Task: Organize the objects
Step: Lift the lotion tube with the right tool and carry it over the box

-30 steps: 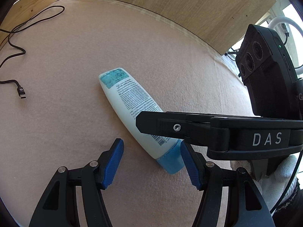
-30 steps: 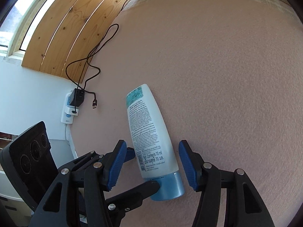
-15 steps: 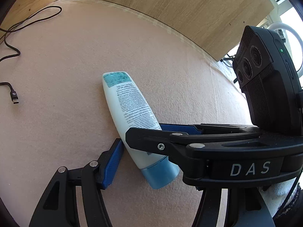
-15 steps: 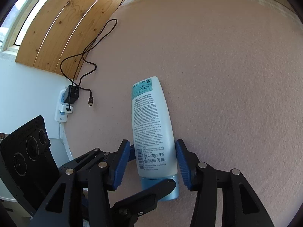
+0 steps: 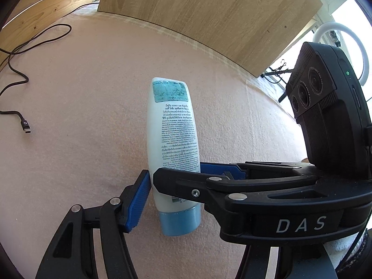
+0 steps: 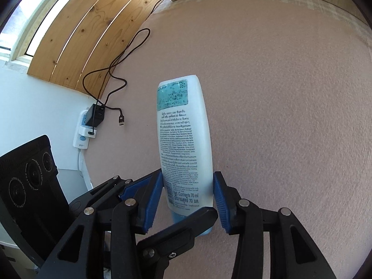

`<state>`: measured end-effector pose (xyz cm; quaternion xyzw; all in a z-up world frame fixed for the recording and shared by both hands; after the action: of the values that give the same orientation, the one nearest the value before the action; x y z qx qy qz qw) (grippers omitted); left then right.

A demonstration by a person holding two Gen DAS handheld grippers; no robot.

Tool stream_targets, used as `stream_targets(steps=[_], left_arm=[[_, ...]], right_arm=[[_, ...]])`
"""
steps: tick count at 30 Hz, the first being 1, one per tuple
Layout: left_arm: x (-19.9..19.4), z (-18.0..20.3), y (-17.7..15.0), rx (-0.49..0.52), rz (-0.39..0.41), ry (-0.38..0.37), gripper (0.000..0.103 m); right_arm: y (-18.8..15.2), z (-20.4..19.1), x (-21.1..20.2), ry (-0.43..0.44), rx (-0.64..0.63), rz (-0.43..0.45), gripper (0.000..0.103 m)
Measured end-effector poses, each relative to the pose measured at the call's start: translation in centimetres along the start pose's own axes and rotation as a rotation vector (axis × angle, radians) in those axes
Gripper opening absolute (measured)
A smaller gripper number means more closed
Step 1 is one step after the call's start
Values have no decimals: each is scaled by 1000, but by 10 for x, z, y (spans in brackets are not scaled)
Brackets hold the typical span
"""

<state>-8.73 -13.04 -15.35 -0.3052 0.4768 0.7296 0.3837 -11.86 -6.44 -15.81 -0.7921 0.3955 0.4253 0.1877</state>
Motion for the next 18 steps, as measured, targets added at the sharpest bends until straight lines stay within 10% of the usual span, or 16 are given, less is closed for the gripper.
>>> stream_targets(steps=[18], left_arm=[[1, 75, 9, 158, 21, -28, 64]], right_arm=[[-41, 41, -79, 20, 65, 129, 40]])
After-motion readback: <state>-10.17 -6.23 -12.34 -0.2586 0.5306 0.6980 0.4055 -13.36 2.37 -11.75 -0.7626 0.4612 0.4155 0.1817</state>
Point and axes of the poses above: each gripper's, at about its wrist camera, not at the fingertips, and x roughly the way its jaws point, z to its right, y to its top, the point moved 1 cm from there along x, roughly the way its jaws point, and after that the axes turned 11 degrees about x, right-handed, at the moved point
